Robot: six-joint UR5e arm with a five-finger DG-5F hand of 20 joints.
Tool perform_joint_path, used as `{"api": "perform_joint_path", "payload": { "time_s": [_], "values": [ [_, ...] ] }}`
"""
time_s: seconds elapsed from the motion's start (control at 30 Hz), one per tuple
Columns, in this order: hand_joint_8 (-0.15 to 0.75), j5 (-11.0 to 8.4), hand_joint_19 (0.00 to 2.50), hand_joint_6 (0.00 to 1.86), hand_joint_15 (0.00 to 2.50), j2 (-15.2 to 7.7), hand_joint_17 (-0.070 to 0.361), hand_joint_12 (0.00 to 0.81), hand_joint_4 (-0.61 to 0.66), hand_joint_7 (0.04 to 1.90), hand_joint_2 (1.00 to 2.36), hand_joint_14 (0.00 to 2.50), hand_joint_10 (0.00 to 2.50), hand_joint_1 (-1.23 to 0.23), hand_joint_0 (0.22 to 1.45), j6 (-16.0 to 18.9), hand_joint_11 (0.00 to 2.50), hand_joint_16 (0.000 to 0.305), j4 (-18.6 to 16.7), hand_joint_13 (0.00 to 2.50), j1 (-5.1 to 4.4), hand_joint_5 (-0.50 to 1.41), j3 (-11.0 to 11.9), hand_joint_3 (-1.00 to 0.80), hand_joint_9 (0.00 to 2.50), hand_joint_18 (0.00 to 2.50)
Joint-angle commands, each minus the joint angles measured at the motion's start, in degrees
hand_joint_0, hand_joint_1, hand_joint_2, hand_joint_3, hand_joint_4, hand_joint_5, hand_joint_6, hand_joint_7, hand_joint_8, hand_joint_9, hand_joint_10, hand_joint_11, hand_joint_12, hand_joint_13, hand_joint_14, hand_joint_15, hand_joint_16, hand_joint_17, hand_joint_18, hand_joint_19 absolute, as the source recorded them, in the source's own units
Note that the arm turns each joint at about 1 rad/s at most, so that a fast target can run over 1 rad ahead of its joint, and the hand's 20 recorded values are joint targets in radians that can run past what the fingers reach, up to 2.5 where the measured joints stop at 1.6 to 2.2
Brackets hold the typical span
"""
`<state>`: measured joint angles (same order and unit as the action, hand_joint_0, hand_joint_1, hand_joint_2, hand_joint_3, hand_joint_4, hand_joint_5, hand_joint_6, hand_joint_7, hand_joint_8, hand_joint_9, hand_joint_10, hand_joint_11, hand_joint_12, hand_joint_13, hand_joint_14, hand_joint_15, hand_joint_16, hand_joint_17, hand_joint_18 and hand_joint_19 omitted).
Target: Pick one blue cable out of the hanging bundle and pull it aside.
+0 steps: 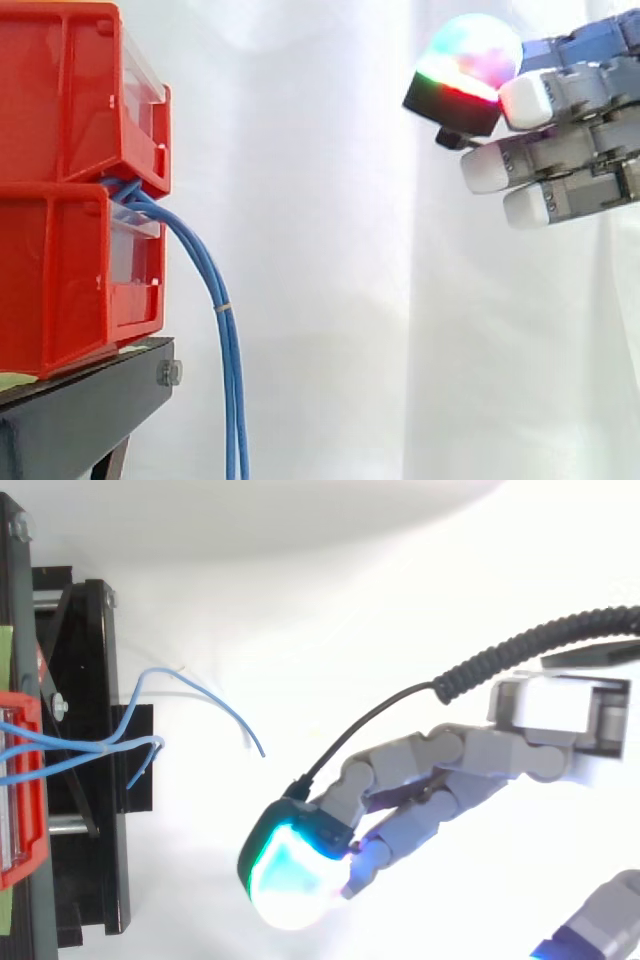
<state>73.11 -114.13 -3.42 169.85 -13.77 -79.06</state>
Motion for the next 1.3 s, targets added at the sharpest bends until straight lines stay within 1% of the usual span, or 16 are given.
{"api": "perform_joint_path", "payload": {
  "time_s": [0.0, 0.03, 0.1, 0.13, 0.17, 0.2, 0.27, 0.3, 0.43, 0.47, 0.53, 0.83, 0.9, 1.03, 1.2, 1.27],
  "values": [
    [0.236, -0.6, 0.05, 0.5, 0.12, -0.8, 0.094, 0.307, 0.2, 0.71, 1.0, 0.0, 0.0, -0.69, 0.41, 1.4, 0.16, 0.042, -1.3, 0.41, -0.29, -0.2, 0.0, -0.5, 0.58, 0.32],
    [0.236, -0.69, 0.05, 0.5, 0.12, -0.8, 0.094, 0.309, 0.21, 0.71, 1.0, 0.0, 0.01, -0.7, 0.41, 1.3, 0.17, 0.042, -1.3, 0.42, -0.29, -0.2, 0.0, -0.5, 0.58, 0.32],
    [0.245, -1.65, 0.14, 0.5, 0.26, -1.0, 0.097, 0.323, 0.21, 0.73, 1.0, 0.01, 0.01, -0.72, 0.42, 0.2, 0.42, 0.043, -1.5, 0.52, -0.38, -0.2, 0.0, -0.5, 0.57, 0.47],
    [0.245, -2.62, 0.14, 0.5, 0.26, -1.7, 0.097, 0.323, 0.21, 0.73, 1.0, 0.01, 0.01, -0.72, 0.42, -0.8, 0.42, 0.043, -2.0, 0.52, -0.47, -0.2, 0.0, -0.5, 0.57, 0.47],
    [0.25, -2.62, 0.19, 0.5, 0.3, -1.8, 0.099, 0.318, 0.21, 0.74, 1.0, 0.01, 0.01, -0.72, 0.42, -1.0, 0.48, 0.044, -2.1, 0.54, -0.47, -0.2, 0.0, -0.5, 0.56, 0.52],
    [0.255, -3.32, 0.22, 0.5, 0.33, -2.3, 0.099, 0.319, 0.21, 0.74, 1.0, 0.01, 0.01, -0.72, 0.42, -1.4, 0.51, 0.044, -2.5, 0.56, -0.47, -0.2, 0.0, -0.5, 0.55, 0.53],
    [0.258, -3.23, 0.23, 0.5, 0.35, -2.6, 0.099, 0.318, 0.22, 0.74, 1.0, 0.01, 0.01, -0.72, 0.41, -1.5, 0.53, 0.044, -3.1, 0.57, -0.47, -0.2, 0.0, -0.5, 0.54, 0.55],
    [0.259, -3.41, 0.23, 0.5, 0.36, -3.0, 0.099, 0.321, 0.22, 0.74, 1.0, 0.01, 0.01, -0.72, 0.41, -1.5, 0.54, 0.044, -5.0, 0.58, -0.47, -0.2, 0.0, -0.5, 0.52, 0.56],
    [0.261, -3.85, 0.21, 0.5, 0.36, -2.9, 0.099, 0.318, 0.23, 0.75, 1.0, 0.01, 0.01, -0.72, 0.41, -1.3, 0.53, 0.044, -6.4, 0.56, -0.47, -0.2, 0.0, -0.5, 0.49, 0.56],
    [0.261, -4.46, 0.2, 0.5, 0.35, -2.9, 0.098, 0.318, 0.23, 0.75, 1.0, 0.01, 0.01, -0.72, 0.41, -1.2, 0.53, 0.044, -7.2, 0.56, -0.47, -0.2, 0.0, -0.5, 0.49, 0.54],
    [0.263, -4.73, 0.19, 0.5, 0.34, -3.0, 0.097, 0.316, 0.23, 0.75, 1.0, 0.01, 0.01, -0.72, 0.41, -1.1, 0.52, 0.043, -7.5, 0.54, -0.47, -0.2, 0.0, -0.5, 0.49, 0.53],
    [0.269, -4.64, 0.17, 0.5, 0.31, -3.0, 0.093, 0.312, 0.24, 0.75, 1.0, 0.01, 0.01, -0.71, 0.42, -0.7, 0.5, 0.041, -8.6, 0.52, -0.12, -0.19, 0.0, -0.5, 0.53, 0.48],
    [0.267, -4.99, 0.16, 0.5, 0.31, -4.0, 0.092, 0.309, 0.24, 0.75, 1.0, 0.01, 0.01, -0.7, 0.42, -0.6, 0.49, 0.041, -8.9, 0.51, 0.06, -0.19, 0.0, -0.5, 0.54, 0.47],
    [0.264, -5.78, 0.16, 0.5, 0.3, -4.5, 0.09, 0.306, 0.24, 0.75, 1.0, 0.01, 0.01, -0.7, 0.43, -0.4, 0.48, 0.04, -9.3, 0.51, 0.23, -0.19, 0.0, -0.5, 0.55, 0.46],
    [0.258, -9.12, 0.16, 0.5, 0.31, -4.5, 0.087, 0.3, 0.24, 0.75, 1.0, 0.01, 0.01, -0.7, 0.44, -2.1, 0.47, 0.039, -9.5, 0.51, 0.5, -0.19, 0.0, -0.5, 0.55, 0.44],
    [0.258, -9.47, 0.16, 0.5, 0.31, -4.5, 0.086, 0.299, 0.24, 0.76, 1.0, 0.01, 0.01, -0.7, 0.45, -2.5, 0.47, 0.038, -9.4, 0.52, 0.59, -0.19, 0.0, -0.5, 0.56, 0.44]
  ]
}}
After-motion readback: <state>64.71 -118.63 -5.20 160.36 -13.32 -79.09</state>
